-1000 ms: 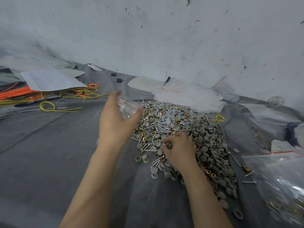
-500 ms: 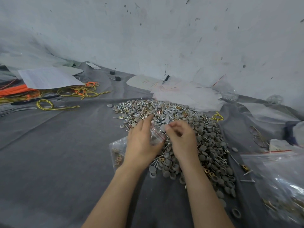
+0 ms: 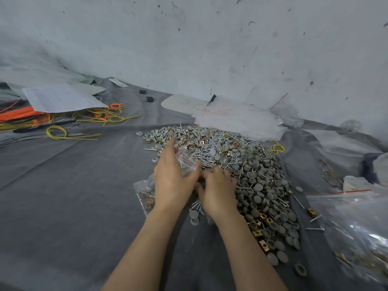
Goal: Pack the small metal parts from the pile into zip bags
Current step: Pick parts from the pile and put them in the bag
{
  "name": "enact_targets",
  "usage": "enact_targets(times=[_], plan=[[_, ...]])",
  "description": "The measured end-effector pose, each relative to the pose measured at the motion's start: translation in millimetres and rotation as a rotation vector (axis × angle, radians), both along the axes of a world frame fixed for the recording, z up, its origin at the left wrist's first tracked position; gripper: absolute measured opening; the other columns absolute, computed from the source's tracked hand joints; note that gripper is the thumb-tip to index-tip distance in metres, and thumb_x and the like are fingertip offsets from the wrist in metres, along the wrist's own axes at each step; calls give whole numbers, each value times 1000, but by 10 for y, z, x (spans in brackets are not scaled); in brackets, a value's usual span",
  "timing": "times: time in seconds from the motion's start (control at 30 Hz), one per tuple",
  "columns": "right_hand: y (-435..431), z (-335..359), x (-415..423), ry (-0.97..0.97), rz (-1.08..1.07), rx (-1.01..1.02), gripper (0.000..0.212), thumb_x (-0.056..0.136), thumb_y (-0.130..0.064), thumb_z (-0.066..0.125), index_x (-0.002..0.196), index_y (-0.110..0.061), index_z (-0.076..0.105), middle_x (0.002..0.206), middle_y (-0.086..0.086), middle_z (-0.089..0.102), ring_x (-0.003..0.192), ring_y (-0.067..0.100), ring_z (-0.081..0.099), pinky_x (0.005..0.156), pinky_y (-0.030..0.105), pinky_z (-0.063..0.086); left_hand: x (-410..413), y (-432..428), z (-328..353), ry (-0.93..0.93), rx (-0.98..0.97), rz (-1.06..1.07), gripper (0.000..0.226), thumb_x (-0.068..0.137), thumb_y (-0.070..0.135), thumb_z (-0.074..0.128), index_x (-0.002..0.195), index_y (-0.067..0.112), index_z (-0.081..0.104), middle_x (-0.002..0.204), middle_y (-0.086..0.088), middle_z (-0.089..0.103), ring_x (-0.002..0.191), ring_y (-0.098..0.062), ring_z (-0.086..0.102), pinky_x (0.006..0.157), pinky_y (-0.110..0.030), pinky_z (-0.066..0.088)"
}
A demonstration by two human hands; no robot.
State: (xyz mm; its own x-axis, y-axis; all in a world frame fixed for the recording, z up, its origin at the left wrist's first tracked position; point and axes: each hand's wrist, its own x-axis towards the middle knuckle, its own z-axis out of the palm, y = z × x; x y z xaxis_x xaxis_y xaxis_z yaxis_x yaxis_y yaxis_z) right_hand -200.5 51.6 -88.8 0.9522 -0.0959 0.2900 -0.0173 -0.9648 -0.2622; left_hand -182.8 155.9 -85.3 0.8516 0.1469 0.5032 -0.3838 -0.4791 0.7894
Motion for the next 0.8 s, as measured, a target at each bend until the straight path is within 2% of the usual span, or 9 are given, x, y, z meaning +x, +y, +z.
enact_targets(times=[0.13, 0.23, 0.3, 0.33, 0.37, 0.43, 0.5, 0.7, 0.8], plan=[[10, -7, 18, -18, -7, 2, 23, 98, -30, 44, 113, -19, 57, 116, 1, 55, 116, 24, 43, 97, 41, 30, 25, -19, -24, 15, 43, -25, 85, 80, 31, 73, 148, 17, 24, 143, 0, 45, 132, -15, 41, 108, -43, 37], [-16, 10, 12, -126, 8, 127, 19, 98, -26, 46, 104, -17, 61, 101, -1, 63, 98, 20, 55, 87, 35, 39, 22, -29, -31, 16, 53, -36, 89, 77, 30, 75, 148, 17, 23, 141, -2, 47, 130, -15, 42, 108, -43, 38], [-65, 42, 22, -203, -4, 388, 13, 96, -25, 52, 99, -16, 61, 90, -4, 63, 80, 10, 59, 73, 20, 48, 11, -31, -29, 5, 70, -41, 91, 76, 32, 77, 148, 17, 23, 140, -1, 48, 128, -15, 45, 106, -40, 40], [-95, 70, 23, -235, -21, 554, 8, 95, -24, 55, 97, -17, 59, 86, -7, 61, 75, 2, 57, 65, 9, 44, 6, -34, -32, -7, 87, -45, 91, 76, 33, 77, 148, 16, 23, 141, -1, 47, 128, -15, 45, 106, -40, 40], [-131, 99, 21, -268, -38, 713, 3, 94, -22, 57, 95, -19, 56, 84, -8, 60, 73, -2, 55, 60, 5, 41, 0, -39, -35, -19, 107, -51, 91, 76, 33, 77, 148, 15, 23, 143, -1, 46, 128, -14, 45, 106, -39, 40], [-193, 149, 21, -321, -47, 955, 9, 91, -18, 61, 90, -23, 54, 83, -6, 62, 73, 2, 58, 62, 8, 40, -11, -51, -41, -32, 143, -65, 90, 77, 33, 76, 148, 14, 24, 143, -1, 44, 127, -14, 45, 107, -39, 39], [-208, 194, 14, -326, -25, 1080, 12, 89, -16, 64, 89, -24, 56, 86, -3, 66, 78, 8, 62, 69, 15, 45, -23, -64, -49, -26, 172, -76, 89, 77, 33, 76, 148, 15, 25, 139, -2, 48, 125, -16, 46, 106, -42, 39], [-103, 237, -23, -158, 233, 1008, 15, 92, -12, 57, 90, -27, 60, 94, -6, 72, 87, 0, 67, 73, 11, 50, -18, -64, -62, -17, 194, -113, 88, 77, 26, 75, 148, 16, 24, 135, -2, 49, 124, -16, 46, 104, -44, 40], [-139, 232, -31, -223, 114, 849, 15, 95, -12, 54, 94, -25, 61, 98, -9, 69, 85, -9, 60, 69, 0, 42, 0, -50, -45, -29, 110, -58, 87, 78, 30, 75, 147, 14, 25, 136, -2, 50, 123, -12, 47, 105, -35, 39]])
